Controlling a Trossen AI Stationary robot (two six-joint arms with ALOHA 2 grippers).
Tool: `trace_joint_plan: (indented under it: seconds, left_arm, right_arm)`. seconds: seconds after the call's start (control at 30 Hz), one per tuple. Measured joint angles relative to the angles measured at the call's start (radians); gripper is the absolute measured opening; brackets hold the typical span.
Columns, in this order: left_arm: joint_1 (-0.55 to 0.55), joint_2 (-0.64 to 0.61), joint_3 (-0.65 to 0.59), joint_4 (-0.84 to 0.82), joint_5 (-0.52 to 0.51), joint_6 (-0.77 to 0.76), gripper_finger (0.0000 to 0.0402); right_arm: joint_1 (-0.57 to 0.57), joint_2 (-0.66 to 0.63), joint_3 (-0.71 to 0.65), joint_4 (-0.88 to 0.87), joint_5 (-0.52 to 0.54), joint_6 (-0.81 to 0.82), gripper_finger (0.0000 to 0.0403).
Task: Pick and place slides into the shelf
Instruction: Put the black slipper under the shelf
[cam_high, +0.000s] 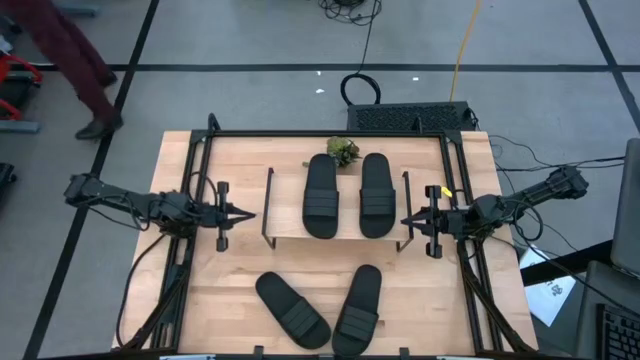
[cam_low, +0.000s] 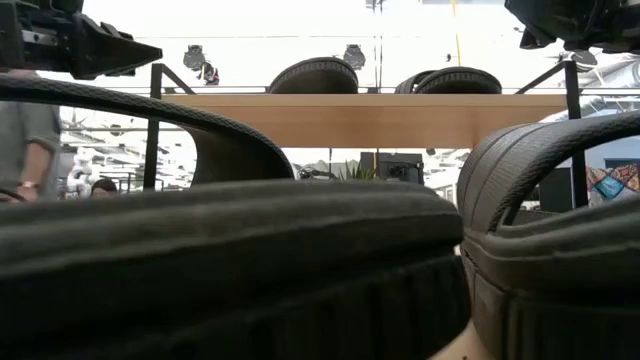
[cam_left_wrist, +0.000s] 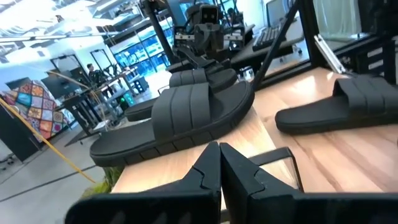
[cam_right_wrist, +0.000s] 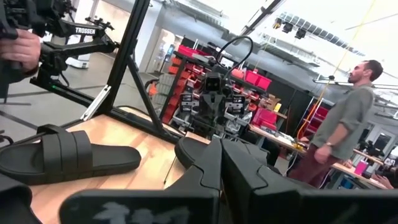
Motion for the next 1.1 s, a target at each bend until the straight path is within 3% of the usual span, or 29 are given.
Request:
trace_joint_plan:
  seconds: [0.53,0.93,1.1]
  left_arm:
    - [0.000,0.009,0.000,0.005,0.128,-0.050,0.0010]
    - [0.000,0.009,0.000,0.009,0.118,-0.042,0.0021]
    - [0.000,0.009,0.000,0.009,0.115,-0.042,0.0021]
  right_arm:
    - [0.000,0.024,0.000,0.062,-0.003,-0.029,0.0000]
    - [0.002,0.117,0.001,0.144,-0.001,-0.077,0.0000]
    - [0.052,0.164,0.047,0.140,0.015,-0.101,0.0000]
